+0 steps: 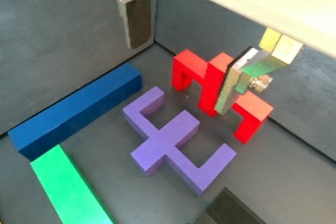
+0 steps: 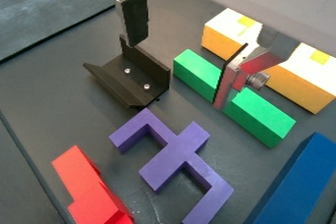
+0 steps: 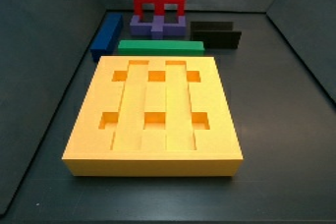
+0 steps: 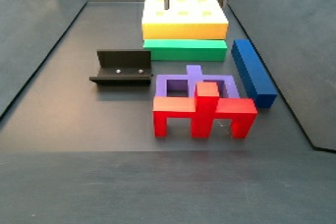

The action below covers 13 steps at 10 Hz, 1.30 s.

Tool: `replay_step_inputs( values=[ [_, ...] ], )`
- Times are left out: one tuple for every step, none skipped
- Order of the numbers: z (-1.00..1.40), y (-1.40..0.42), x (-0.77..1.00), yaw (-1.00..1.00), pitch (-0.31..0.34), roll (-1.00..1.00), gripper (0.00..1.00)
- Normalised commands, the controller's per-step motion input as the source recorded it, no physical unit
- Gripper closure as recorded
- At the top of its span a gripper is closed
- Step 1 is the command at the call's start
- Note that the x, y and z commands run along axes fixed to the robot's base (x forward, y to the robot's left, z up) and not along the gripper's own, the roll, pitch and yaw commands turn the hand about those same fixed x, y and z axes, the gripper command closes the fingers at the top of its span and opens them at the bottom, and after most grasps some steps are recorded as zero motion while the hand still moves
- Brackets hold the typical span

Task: Pick up the green object. Move up. Move to above the board. Insert the green object.
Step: Pick up the green object.

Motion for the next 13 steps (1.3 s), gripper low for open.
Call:
replay_step_inputs(
  values=[
    [-0.13,0.0,0.0,0.0,0.0,-0.1,0.0],
    [0.0,-0.02,0.01,0.0,0.0,0.03,0.0],
    [-0.01,-0.03,0.02,0.0,0.0,0.0,0.0],
    [-0.22,-0.15,0.0,-0.41,-0.129,-0.17,0.0],
    [-0.29,-0.32,-0.16,-0.59,-0.351,-0.26,0.0],
    [-0.12,-0.16,-0.07,-0.75,-0.303,-0.29,0.0],
    [-0.12,-0.14,-0.04,-0.81,-0.279,-0.25,0.0],
    [-0.11,-0.16,-0.02,-0.82,-0.25,-0.22,0.0],
    [-0.13,-0.17,-0.03,-0.83,-0.254,-0.2,0.0],
    [-0.17,-0.18,-0.04,-0.83,-0.271,-0.19,0.0],
    [-0.21,-0.21,-0.05,-0.83,-0.274,-0.17,0.0],
    [-0.25,-0.26,-0.04,-0.82,-0.247,-0.12,0.0],
    [-0.25,-0.29,-0.02,-0.83,-0.196,-0.08,0.0]
  ],
)
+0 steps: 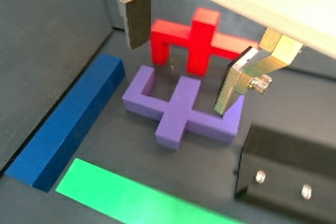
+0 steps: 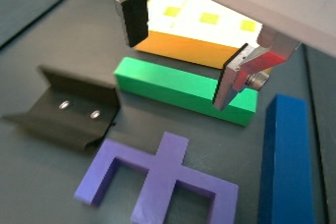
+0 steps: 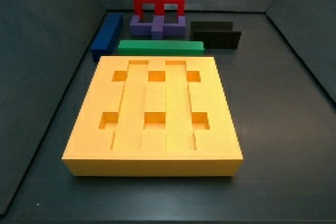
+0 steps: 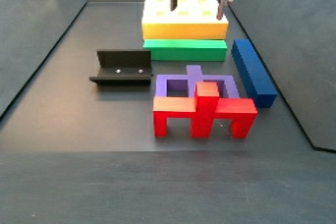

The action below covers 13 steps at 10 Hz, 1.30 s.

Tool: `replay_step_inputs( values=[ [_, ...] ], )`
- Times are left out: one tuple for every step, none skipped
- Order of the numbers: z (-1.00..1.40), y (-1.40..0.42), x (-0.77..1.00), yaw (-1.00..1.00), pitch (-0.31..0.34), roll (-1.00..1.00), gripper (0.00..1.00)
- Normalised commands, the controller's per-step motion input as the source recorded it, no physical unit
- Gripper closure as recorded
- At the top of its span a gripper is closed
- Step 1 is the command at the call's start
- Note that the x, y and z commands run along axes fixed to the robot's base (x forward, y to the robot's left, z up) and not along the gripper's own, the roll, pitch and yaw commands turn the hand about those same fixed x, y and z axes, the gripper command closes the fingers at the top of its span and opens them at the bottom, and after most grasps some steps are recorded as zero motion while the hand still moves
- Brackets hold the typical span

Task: Pick up the green object. Move up. Move to above the board. Insert the green object.
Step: Pick up the green object.

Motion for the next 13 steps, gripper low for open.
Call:
replay_step_inputs(
  values=[
    [-0.24,-0.33,0.0,-0.83,-0.144,-0.05,0.0],
    [-0.2,-0.32,0.0,-0.83,-0.117,-0.06,0.0],
    [-0.18,-0.32,0.0,-0.85,-0.056,-0.02,0.0],
    [-0.2,-0.31,0.0,-0.87,-0.036,-0.01,0.0],
    [-0.23,-0.31,0.0,-0.88,-0.016,0.0,0.0],
    [-0.27,-0.26,0.0,-0.93,0.0,0.0,0.0],
    [-0.31,-0.21,0.0,-0.96,0.0,0.0,0.0],
    [-0.36,-0.18,0.0,-0.98,0.0,0.0,0.0],
    [-0.44,-0.15,0.0,-1.0,0.0,0.0,0.0],
    [-0.45,-0.15,0.0,-1.0,0.01,0.0,0.0],
    [-0.45,-0.15,0.0,-0.99,0.019,0.0,0.0],
    [-0.44,-0.16,0.0,-0.98,0.033,0.0,0.0],
    [-0.41,-0.17,0.0,-0.95,0.064,0.0,0.0]
  ],
)
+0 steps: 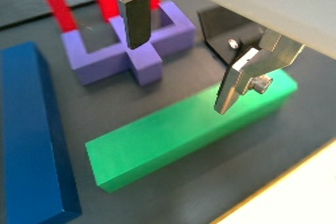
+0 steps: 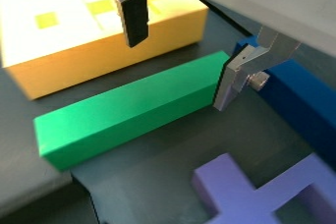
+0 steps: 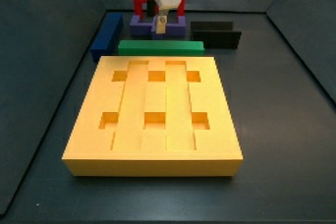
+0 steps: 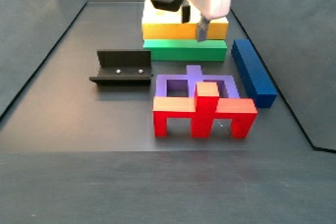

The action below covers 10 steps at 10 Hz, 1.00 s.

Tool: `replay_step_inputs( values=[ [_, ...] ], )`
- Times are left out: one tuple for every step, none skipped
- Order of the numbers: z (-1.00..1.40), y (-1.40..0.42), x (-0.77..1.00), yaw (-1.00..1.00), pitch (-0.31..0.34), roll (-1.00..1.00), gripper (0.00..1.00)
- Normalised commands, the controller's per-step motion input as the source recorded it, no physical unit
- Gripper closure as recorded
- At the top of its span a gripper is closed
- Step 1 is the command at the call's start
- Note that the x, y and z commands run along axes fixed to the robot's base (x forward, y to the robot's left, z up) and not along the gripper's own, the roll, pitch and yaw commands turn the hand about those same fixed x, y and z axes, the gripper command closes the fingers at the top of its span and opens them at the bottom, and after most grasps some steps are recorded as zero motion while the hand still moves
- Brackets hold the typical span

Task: Pick up the green object. Move up. Move to above the board. Insert the green object.
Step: Pick up the green object.

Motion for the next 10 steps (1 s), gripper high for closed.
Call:
replay_step_inputs(
  values=[
    [-0.3,-0.26,0.0,-0.88,0.094,0.0,0.0],
    [-0.23,-0.31,0.0,-0.84,0.106,0.02,0.0],
    [-0.22,-0.29,0.0,-0.78,0.113,0.1,0.0],
    [-0.31,-0.18,0.0,-0.74,0.113,0.07,0.0],
    [-0.36,-0.05,-0.01,-0.57,0.077,0.0,0.0],
    [-0.31,0.0,-0.05,-0.31,0.089,0.0,0.0],
    [-0.29,0.15,-0.19,-0.1,0.05,0.0,0.0],
    [-0.31,0.17,-0.14,-0.05,0.01,-0.08,0.0],
    [-0.24,0.17,-0.15,0.0,0.0,-0.11,0.0],
    [-0.23,0.01,0.0,0.0,0.0,-0.1,0.0]
  ],
)
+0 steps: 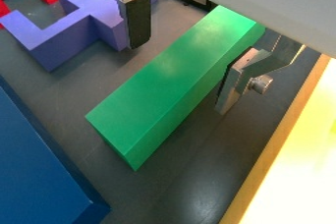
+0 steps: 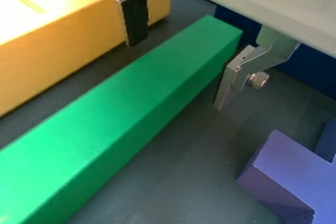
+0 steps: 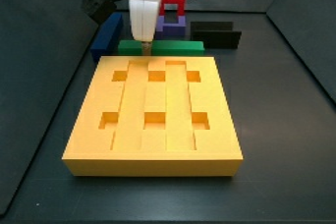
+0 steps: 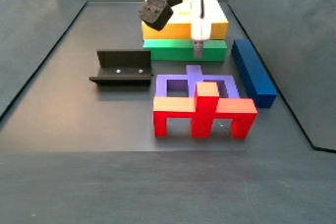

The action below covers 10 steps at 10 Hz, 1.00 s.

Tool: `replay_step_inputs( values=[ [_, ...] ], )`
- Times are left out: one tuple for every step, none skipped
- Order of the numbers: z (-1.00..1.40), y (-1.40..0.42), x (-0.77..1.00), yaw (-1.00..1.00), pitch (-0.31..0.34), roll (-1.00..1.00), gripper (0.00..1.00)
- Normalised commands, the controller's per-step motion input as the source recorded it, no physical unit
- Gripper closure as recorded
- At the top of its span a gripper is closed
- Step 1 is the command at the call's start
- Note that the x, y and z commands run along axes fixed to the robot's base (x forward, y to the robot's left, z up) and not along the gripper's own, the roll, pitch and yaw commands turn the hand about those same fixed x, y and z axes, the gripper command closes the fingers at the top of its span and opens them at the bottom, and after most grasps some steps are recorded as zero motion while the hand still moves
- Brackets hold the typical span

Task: Pick up the green object. Move up. Move to above the board. Insert the green object.
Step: Pick up the green object.

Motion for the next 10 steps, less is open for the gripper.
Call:
replay_step_inputs(
  values=[
    [-0.27,0.01,0.0,0.03,0.0,-0.08,0.0],
    [-0.17,0.0,0.0,0.08,0.0,-0.06,0.0],
    [-0.09,0.0,0.0,0.07,0.0,-0.05,0.0],
    [0.0,0.0,0.0,0.0,0.0,0.0,0.0],
    [0.0,0.0,0.0,0.0,0.0,0.0,1.0],
    [0.0,0.0,0.0,0.0,0.0,0.0,1.0],
    [0.0,0.0,0.0,0.0,0.0,0.0,1.0],
    [0.0,0.0,0.0,0.0,0.0,0.0,1.0],
    [0.0,0.0,0.0,0.0,0.0,0.0,1.0],
    [0.0,0.0,0.0,0.0,0.0,0.0,1.0]
  ],
)
